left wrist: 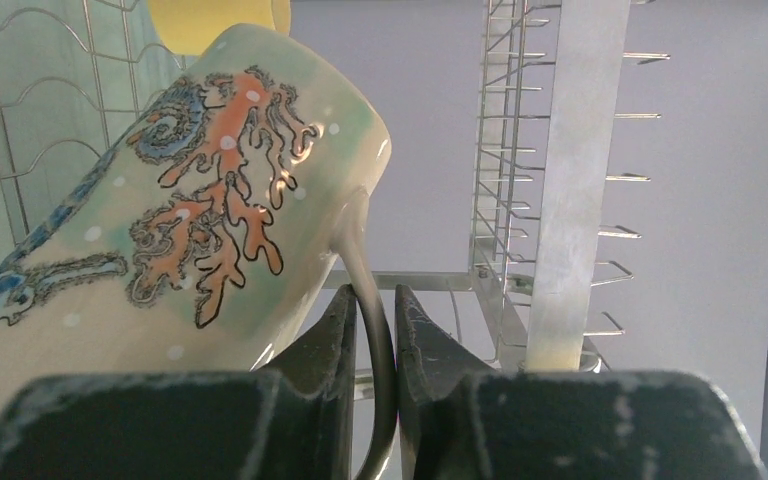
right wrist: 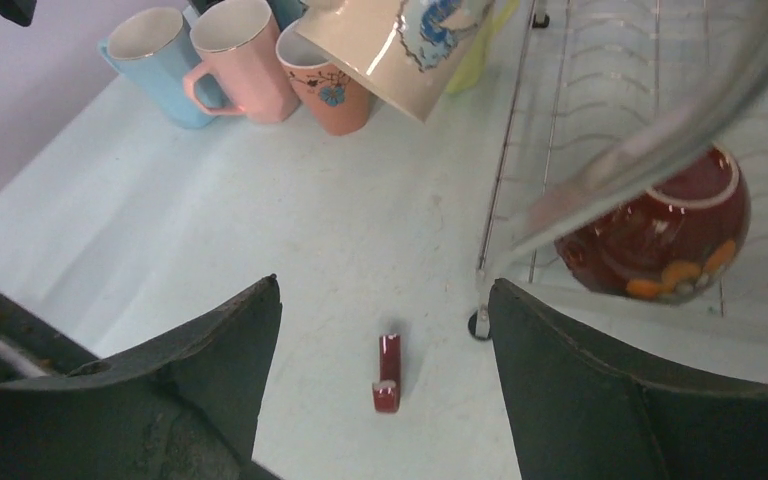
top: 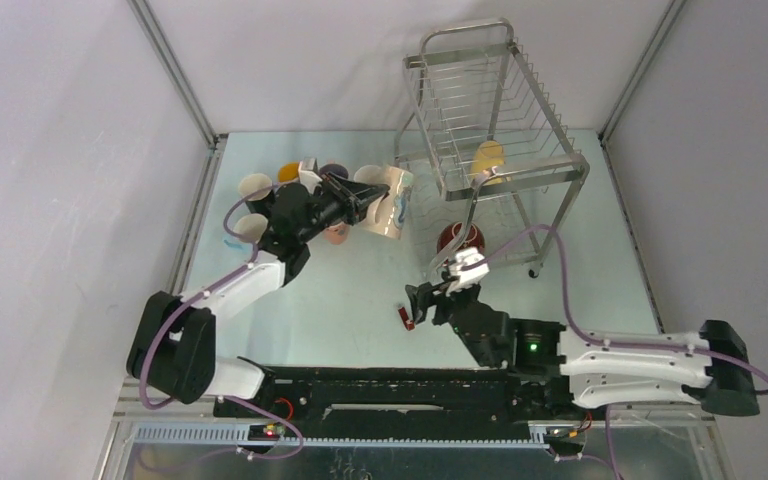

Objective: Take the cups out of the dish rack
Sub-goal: Place the cup at the center of the board.

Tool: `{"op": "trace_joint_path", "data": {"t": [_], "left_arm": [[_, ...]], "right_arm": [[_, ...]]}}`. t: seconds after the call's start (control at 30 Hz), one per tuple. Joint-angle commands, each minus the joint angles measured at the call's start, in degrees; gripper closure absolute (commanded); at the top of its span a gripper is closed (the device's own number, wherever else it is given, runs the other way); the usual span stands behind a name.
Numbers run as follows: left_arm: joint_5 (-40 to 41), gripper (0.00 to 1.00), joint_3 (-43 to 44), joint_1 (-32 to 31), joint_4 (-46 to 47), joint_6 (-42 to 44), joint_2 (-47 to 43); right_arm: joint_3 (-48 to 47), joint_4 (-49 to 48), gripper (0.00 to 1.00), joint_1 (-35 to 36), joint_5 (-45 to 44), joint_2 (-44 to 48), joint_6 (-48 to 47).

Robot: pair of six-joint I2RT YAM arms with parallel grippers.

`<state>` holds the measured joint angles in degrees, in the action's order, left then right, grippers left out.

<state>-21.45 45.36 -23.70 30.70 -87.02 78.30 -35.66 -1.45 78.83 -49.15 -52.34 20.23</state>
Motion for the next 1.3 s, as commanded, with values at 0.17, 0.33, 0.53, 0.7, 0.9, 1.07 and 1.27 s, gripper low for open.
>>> {"op": "trace_joint_path", "data": {"t": [0.17,0.33,0.53,0.7,0.9,1.07,1.27], "left_arm": [[-2.51,1.00,-3.05,2.72,9.43,-5.74,-6.06],[-3.47,1.00,-4.21,4.51,9.34,-6.56,-7.79],[-4.30,1.00,-5.26,5.72,8.09,-6.84,-10.09],[-4.52,1.00,-6.12,6.04,7.89,-7.53,-11.30],[-4.63,1.00,-7.51,6.38,7.82,-8.59,-12.84],[-5.08,1.00,-8.24,6.73,7.32,-9.10,-13.93],[-5.32,1.00,-8.99,7.00,6.74,-9.40,-15.23]], "right_arm": [[-9.90,-23.49,0.16,1.98,-4.27,-17.82,-23.78],[-10.79,-31.27,0.14,0.56,-2.40,-24.59,-30.26],[-12.25,-37.49,0.14,-2.53,0.68,-31.02,-36.89],[-13.82,-44.68,0.14,-4.07,-0.35,-36.86,-42.55],[-14.97,-55.84,0.14,-6.16,-3.03,-42.94,-49.16],[-16.49,-62.24,0.12,-7.83,-3.79,-47.76,-54.52],[-17.94,-63.71,0.12,-9.07,-2.45,-50.47,-57.74]]}}
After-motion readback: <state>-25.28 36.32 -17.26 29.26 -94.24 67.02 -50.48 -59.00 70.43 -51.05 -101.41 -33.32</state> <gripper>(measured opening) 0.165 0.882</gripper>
